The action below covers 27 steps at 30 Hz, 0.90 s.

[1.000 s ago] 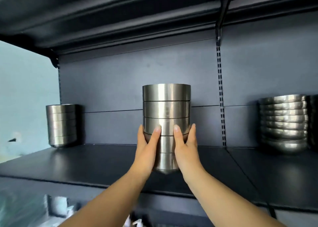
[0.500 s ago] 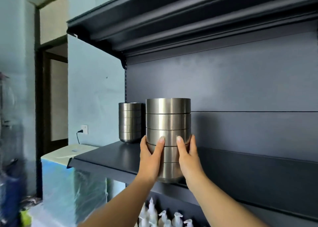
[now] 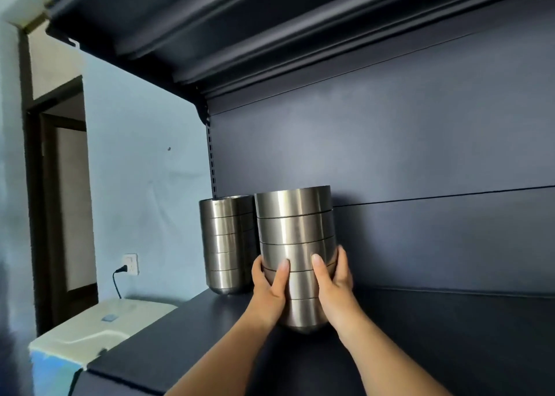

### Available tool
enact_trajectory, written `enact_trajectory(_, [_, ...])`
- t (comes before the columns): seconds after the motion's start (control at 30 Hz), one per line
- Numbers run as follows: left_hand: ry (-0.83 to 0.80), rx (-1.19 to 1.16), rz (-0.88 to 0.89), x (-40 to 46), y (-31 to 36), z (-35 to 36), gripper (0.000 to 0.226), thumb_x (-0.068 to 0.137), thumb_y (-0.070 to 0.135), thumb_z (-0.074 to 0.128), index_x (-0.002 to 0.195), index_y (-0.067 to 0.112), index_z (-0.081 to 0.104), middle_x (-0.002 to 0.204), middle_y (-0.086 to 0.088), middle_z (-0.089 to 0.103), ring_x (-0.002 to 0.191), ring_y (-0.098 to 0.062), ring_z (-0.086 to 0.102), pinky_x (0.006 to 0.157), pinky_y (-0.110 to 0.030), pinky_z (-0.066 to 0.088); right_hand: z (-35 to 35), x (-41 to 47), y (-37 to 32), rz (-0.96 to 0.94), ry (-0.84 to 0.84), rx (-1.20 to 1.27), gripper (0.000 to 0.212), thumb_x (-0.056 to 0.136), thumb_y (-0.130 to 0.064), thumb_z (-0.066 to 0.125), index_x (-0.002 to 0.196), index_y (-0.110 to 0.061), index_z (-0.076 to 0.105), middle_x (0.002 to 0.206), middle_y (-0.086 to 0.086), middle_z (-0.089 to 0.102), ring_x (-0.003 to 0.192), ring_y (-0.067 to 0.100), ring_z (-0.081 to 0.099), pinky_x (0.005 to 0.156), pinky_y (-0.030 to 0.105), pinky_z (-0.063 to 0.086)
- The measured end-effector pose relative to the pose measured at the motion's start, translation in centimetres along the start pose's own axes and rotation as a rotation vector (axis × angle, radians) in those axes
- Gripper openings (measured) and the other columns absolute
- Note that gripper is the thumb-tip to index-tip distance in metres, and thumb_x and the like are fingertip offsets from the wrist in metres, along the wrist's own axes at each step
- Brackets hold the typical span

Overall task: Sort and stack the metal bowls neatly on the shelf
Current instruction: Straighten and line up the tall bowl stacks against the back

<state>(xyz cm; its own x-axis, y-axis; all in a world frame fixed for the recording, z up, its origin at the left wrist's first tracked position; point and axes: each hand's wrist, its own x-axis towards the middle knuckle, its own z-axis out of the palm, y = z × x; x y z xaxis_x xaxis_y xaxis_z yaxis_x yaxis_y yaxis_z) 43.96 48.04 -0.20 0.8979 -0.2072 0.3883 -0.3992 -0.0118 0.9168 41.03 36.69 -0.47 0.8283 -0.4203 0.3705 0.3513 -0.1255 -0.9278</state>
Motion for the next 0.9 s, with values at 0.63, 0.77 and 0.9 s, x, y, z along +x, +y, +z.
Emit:
enact_trajectory(0.63, [-0.120,-0.188,0.015,10.8,-5.1,-0.7,0.113,0.050,0.075,0.047,0.146,0.039,0.001,0.156,0.012,0.006,0.142,-0.010,0.010,0.106,-0.027,0.013,4.3,9.2,3.7,-0.001,0.137,-0.088,0.068,0.089,-0.050,0.041,0.144,-0.040,0.002,0.156,-0.004,0.005,0.142,0.019,0.014,0.112,0.035,0.016])
enact_trajectory(0.77, [-0.061,-0.241,-0.006,12.1,-7.4,-0.7,0.092,0.072,0.058,0.054,0.147,0.033,0.008,0.155,0.008,0.017,0.135,-0.005,0.020,0.103,-0.023,0.016,4.8,9.5,5.2,0.010,0.142,-0.078,0.069,0.089,-0.047,0.043,0.144,-0.039,0.002,0.156,-0.005,0.007,0.140,0.014,0.016,0.105,0.024,0.015])
enact_trajectory(0.9, [-0.029,-0.273,0.045,13.8,-7.0,-0.6,0.083,0.080,0.046,0.058,0.147,0.029,0.013,0.154,0.005,0.022,0.139,-0.010,0.021,0.102,-0.023,0.018,4.5,10.5,3.7,0.024,0.082,-0.159,0.069,0.090,-0.051,0.037,0.143,-0.041,-0.006,0.156,-0.008,-0.001,0.142,0.013,0.011,0.110,0.029,0.013])
